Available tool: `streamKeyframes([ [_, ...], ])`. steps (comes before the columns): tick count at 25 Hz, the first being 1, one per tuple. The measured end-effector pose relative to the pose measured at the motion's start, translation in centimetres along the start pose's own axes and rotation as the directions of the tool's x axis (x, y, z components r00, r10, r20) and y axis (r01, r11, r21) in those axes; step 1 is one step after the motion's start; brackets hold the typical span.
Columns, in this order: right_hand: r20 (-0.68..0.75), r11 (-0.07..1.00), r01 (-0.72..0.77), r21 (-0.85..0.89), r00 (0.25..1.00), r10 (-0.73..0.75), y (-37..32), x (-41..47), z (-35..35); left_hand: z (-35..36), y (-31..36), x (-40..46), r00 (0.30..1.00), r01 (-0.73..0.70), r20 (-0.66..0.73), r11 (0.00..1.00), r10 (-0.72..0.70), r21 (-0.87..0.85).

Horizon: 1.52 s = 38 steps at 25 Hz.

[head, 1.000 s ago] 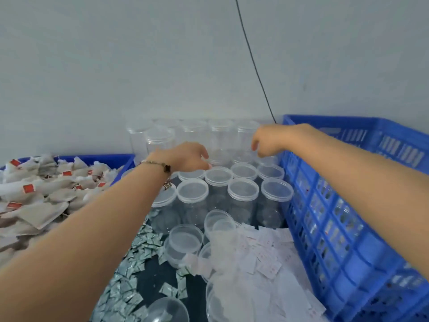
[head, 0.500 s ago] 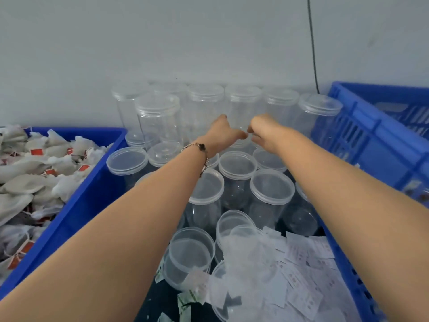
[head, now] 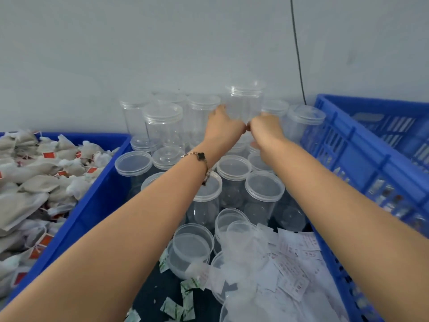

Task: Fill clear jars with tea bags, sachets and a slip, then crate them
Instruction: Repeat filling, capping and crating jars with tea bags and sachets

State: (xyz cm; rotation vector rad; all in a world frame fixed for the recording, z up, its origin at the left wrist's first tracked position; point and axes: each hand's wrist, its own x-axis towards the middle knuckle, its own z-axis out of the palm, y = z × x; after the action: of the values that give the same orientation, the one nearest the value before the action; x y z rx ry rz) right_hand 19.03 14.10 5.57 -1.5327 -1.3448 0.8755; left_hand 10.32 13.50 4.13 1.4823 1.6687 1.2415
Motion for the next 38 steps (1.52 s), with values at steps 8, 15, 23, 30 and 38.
streamKeyframes([
  [8,0.192,0.994,0.113,-0.002,0.975,-0.111,2.5,-15.1,-2.4,-5.9,-0.7,-13.1,0.987,-0.005,-0.16,1.0,0.001,-0.021],
  [15,0.278,0.824,0.302,-0.48,0.943,-0.183,2.7,-20.3,-1.5,-7.6,-6.4,-22.1,0.989,-0.103,-0.072,0.941,0.133,0.323],
  [23,0.493,0.7,0.41,-0.584,0.865,-0.095,3.2,-22.1,-1.0,-7.7,-8.8,-26.2,0.933,-0.249,-0.124,0.855,0.338,0.455],
  [30,0.839,0.563,0.776,-0.285,0.486,-0.246,4.7,-22.2,-3.6,-8.2,-10.0,-27.3,0.947,-0.305,0.039,0.858,0.318,0.413],
  [38,0.806,0.5,0.736,-0.456,0.58,-0.119,6.4,-24.0,-3.9,-7.4,-11.1,-28.3,0.928,-0.364,0.104,0.815,0.357,0.451],
])
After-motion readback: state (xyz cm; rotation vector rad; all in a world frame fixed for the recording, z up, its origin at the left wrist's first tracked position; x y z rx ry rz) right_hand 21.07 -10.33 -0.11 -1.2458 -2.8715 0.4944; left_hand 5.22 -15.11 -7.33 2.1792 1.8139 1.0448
